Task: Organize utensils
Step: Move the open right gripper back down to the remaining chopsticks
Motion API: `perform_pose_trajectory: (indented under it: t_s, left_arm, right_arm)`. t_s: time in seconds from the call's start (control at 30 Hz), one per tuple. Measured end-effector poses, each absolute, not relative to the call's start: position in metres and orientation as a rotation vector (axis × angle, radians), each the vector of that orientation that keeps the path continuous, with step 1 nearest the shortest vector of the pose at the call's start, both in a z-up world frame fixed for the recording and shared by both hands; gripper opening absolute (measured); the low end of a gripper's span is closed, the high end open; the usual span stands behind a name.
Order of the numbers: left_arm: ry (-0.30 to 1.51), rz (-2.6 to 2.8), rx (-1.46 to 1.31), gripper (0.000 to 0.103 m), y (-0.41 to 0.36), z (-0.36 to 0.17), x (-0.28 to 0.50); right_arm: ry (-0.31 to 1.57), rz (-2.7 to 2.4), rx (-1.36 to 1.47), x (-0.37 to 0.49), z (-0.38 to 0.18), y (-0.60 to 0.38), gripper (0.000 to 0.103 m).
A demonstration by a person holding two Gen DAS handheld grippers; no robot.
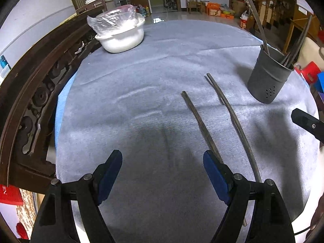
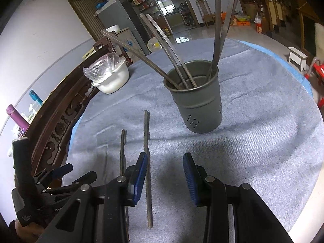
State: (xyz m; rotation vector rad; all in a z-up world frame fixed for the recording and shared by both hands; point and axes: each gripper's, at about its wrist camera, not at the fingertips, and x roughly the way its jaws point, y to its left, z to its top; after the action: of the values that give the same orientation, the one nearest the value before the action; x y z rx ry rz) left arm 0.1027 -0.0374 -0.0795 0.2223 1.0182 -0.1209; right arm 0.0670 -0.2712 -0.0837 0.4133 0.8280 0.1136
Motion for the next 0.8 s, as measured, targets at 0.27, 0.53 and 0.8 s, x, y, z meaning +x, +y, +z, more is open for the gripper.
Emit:
perform_pose_trajectory:
  t_s: [0.27, 0.53, 0.8]
  left_arm:
    - [1.038, -0.138, 0.227, 0.083, -0.045, -0.089, 0.113]
    - [1.056, -0.142, 0.227, 0.083, -0.046, -0.098, 0.121]
    - [1.069, -0.145, 0.224, 0.083, -0.045, -0.103, 0.124]
  right_arm:
    - [0.860, 0.116, 0.412, 0.078, -0.096, -0.270, 0.040]
    - [0.889, 0.119, 0.412, 0.088, -0.107, -0.267, 0.040]
    - [0.910, 0.126, 0.403, 0.093, -0.114, -0.262, 0.040]
